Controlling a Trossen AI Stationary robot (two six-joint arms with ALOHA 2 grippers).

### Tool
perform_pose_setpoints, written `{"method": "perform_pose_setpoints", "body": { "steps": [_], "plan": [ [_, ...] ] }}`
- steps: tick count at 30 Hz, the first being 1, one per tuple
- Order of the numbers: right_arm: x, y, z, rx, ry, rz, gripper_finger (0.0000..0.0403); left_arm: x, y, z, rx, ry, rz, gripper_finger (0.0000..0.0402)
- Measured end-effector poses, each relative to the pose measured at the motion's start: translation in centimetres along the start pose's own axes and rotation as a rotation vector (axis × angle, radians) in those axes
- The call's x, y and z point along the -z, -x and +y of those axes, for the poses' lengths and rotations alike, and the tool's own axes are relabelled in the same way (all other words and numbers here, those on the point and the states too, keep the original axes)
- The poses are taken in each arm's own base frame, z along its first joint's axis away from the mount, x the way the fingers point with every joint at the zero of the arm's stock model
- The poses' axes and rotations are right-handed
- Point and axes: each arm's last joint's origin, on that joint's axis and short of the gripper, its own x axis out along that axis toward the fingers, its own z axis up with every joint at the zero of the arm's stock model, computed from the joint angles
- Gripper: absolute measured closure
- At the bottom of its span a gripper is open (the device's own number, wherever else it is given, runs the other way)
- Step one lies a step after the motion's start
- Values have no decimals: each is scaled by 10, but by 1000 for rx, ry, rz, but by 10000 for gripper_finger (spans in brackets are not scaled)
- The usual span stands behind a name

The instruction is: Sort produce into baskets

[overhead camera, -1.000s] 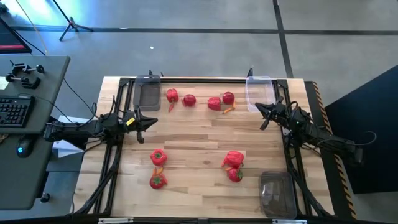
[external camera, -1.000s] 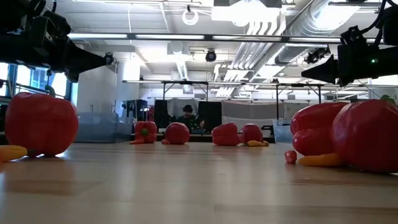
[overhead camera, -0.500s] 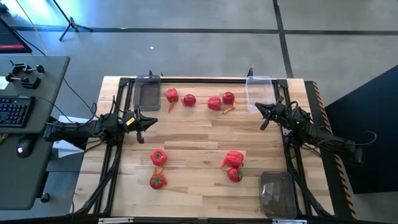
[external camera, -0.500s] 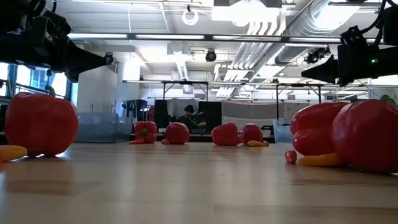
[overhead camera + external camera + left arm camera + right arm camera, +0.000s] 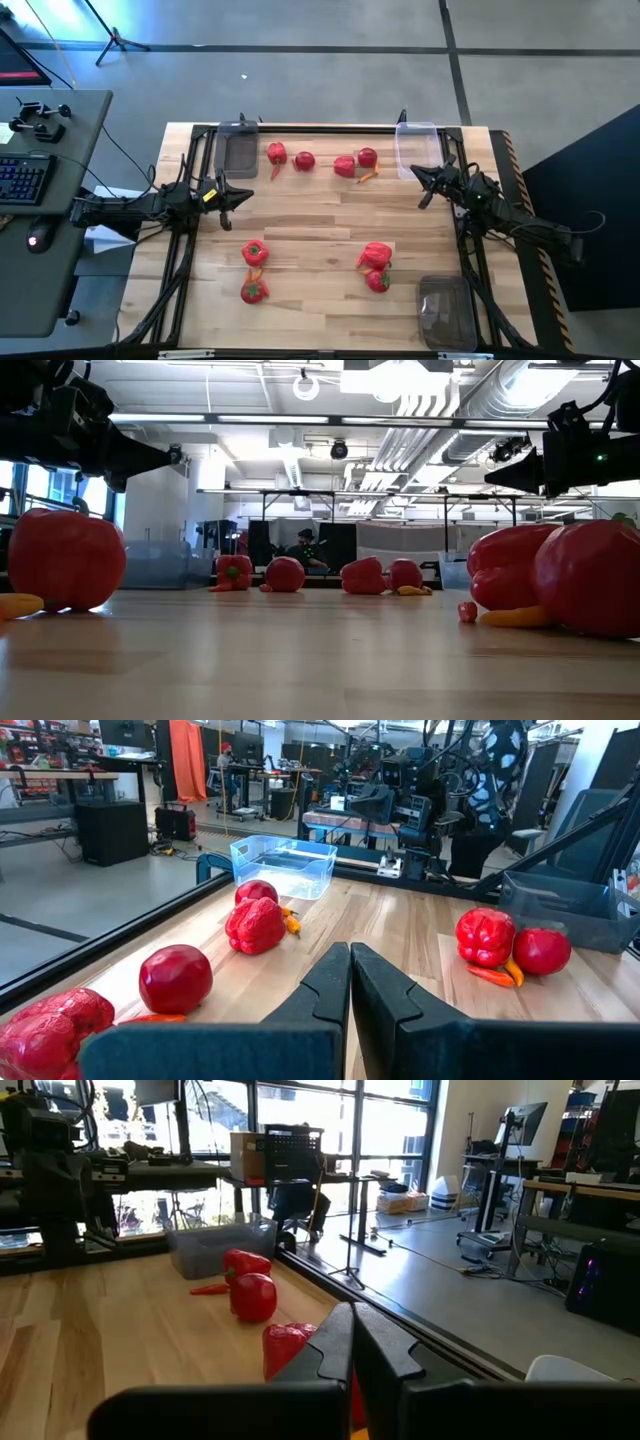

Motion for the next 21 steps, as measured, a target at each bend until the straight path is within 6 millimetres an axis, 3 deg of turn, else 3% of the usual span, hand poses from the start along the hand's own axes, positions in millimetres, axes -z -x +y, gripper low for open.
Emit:
{"method": "perform_pose_setpoints", "body": {
  "steps": [8,13,21],
  "plan": [
    [-14,0,5,-149,-48,-138,402,0,0,-1,29,-6,2,401],
    [-22,-4,8,-181,-40,-97,402,0,0,-3,110,-9,8,402],
    [-29,-23,17,-197,-36,60,402,-1,0,-3,104,-9,-4,402]
  ]
}}
